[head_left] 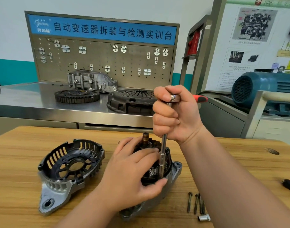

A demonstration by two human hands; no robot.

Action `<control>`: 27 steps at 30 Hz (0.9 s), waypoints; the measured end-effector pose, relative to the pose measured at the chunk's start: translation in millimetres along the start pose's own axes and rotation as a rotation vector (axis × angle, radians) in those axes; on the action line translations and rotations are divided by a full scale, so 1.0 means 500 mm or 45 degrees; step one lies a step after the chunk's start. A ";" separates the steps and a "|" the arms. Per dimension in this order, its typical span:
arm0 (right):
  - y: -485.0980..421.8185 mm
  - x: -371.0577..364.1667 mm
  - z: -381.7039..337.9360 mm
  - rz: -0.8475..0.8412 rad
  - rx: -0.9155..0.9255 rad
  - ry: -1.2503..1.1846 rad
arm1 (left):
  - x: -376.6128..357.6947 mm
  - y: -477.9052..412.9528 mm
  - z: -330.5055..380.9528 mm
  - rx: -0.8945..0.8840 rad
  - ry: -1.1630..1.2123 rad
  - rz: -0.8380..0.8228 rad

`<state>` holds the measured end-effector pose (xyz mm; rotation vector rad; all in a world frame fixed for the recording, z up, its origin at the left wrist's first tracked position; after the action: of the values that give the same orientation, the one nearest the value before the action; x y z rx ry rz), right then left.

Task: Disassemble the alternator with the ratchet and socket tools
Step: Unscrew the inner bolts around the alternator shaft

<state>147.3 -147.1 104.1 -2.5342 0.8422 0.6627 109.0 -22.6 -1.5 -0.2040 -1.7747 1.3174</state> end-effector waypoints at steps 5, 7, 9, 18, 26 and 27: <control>0.014 -0.009 0.001 -0.120 0.087 0.089 | 0.024 -0.026 0.021 0.229 0.195 0.117; 0.019 -0.011 0.003 -0.050 0.177 0.127 | 0.025 -0.040 0.039 0.387 0.449 0.127; 0.023 -0.011 0.007 0.058 0.286 0.183 | 0.017 -0.046 0.055 0.522 0.646 0.108; 0.044 -0.038 0.042 0.430 0.947 0.545 | 0.008 -0.039 0.050 0.483 0.564 0.097; 0.081 -0.045 0.072 0.706 1.187 1.299 | 0.007 -0.033 0.052 0.454 0.577 0.168; 0.074 -0.058 0.070 0.644 1.199 1.160 | 0.008 -0.032 0.054 0.451 0.589 0.171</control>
<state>92.2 -144.1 83.6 -1.6380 1.6075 -0.7306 92.9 -45.5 13.1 -0.3980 -1.1389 1.5123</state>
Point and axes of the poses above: each hand's wrist, its own y-axis away from the middle knuckle, its own x-axis out of the back of the hand, z = x × y, the point moved 2 cm from there along -y, towards the middle knuckle, and after that the axes turned 7 degrees about z, right-handed, at the moved point
